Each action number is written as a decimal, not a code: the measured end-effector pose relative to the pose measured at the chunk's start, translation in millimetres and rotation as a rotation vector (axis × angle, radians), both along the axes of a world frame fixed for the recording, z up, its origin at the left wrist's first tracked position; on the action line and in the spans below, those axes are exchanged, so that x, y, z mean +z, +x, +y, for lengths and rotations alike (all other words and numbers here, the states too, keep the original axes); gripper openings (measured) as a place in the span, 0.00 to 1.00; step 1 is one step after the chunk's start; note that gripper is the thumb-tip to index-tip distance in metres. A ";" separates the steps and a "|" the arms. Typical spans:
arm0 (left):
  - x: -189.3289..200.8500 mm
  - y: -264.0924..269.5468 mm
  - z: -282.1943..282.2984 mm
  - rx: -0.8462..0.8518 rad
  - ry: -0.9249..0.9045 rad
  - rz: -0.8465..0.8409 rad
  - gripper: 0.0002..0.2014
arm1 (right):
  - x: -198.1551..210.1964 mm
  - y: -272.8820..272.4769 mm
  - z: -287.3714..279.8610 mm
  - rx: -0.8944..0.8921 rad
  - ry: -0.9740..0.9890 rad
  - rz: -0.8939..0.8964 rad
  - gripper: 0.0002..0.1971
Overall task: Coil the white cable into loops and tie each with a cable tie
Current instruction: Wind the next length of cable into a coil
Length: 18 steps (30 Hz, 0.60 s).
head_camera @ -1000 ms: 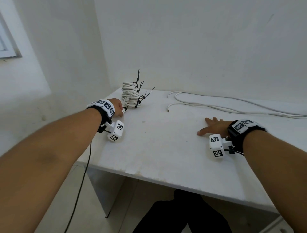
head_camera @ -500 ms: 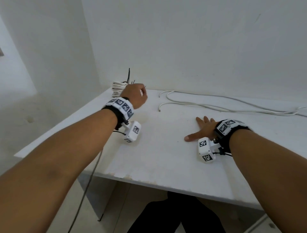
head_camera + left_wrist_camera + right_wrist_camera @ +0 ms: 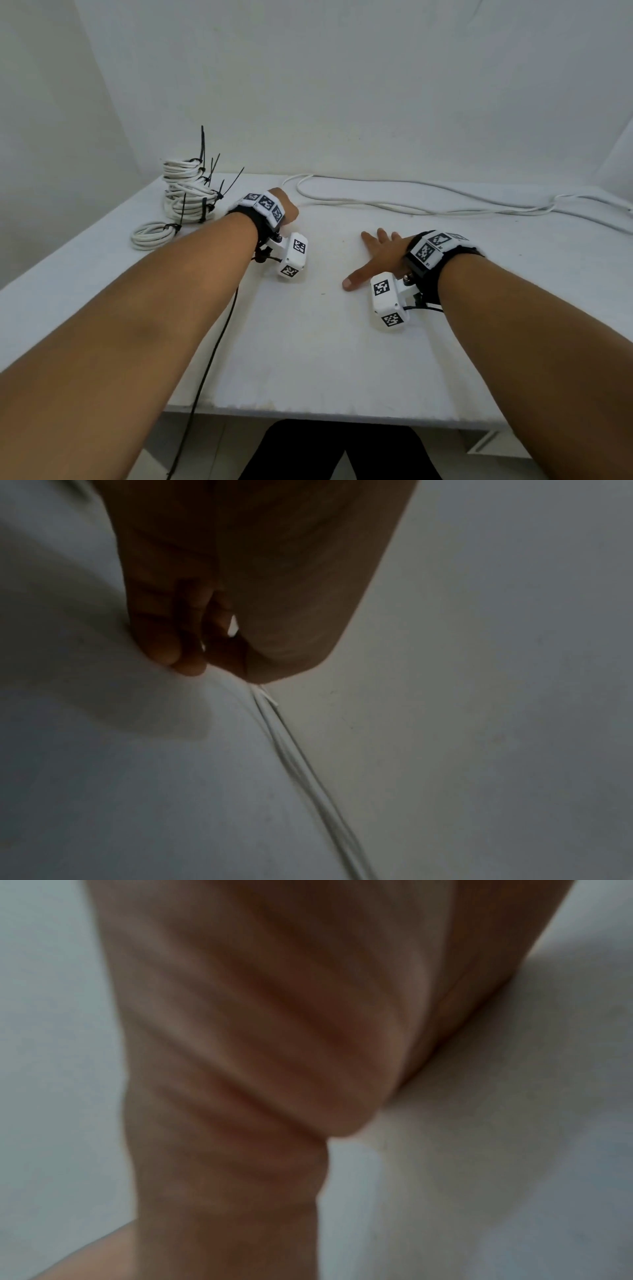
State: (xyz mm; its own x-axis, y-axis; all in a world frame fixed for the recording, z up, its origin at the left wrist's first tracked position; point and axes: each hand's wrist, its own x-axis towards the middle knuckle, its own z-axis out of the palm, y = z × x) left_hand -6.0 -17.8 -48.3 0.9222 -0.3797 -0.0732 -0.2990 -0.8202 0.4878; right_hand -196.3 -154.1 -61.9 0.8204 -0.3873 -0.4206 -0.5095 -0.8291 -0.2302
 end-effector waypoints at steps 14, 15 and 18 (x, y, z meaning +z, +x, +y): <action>-12.8 -53.8 6.3 -0.289 -0.717 0.432 0.14 | 14.5 4.2 -6.7 -0.083 0.021 -0.363 0.38; -11.5 -57.5 5.9 -0.353 -0.750 0.449 0.14 | 19.3 5.7 -8.6 -0.112 0.038 -0.495 0.35; -8.2 -65.8 6.9 -0.503 -0.818 0.562 0.14 | 26.0 15.5 -7.0 0.004 0.073 -0.726 0.29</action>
